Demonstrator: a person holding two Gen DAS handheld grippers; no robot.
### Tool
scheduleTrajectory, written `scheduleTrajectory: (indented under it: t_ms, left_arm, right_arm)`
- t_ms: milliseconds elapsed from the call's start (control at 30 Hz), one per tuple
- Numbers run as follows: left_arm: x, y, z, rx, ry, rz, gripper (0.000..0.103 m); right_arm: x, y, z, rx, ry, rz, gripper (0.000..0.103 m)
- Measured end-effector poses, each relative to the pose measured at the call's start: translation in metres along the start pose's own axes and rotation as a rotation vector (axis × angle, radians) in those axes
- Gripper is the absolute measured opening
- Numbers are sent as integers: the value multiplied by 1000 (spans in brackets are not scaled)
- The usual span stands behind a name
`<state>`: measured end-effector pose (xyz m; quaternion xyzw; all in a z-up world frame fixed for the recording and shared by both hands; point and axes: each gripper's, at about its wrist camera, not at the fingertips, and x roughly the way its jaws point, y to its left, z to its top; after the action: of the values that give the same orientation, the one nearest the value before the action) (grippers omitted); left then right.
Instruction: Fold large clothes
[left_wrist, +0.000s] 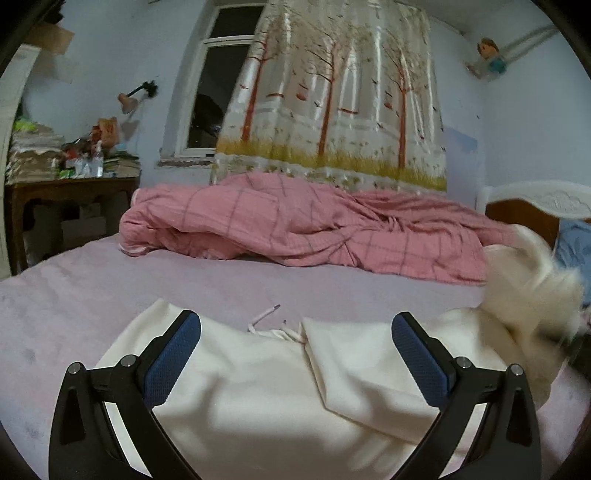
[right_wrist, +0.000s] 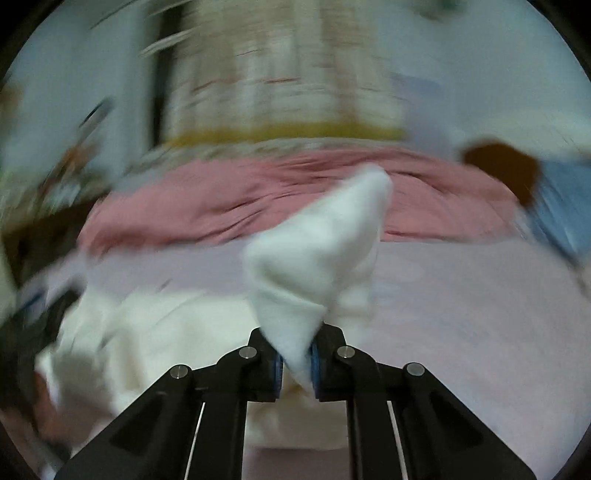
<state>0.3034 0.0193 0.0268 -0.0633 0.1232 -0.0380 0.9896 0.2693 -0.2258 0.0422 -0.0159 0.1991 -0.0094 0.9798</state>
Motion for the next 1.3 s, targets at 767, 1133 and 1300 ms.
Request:
scheduleTrajectory:
  t_ms: [767,1133,1300]
  left_arm:
    - [38,-43,34,-150,348,-470,103]
    - [93,-135,15,75,611,-236,87]
    - [93,-121,-6,102,575,-170,70]
  right_arm:
    - [19,-1,-35,3,175,369,56]
    - [12,-32,-39,114,226,487,56]
    - [-11,-56,-26,133,57,76,56]
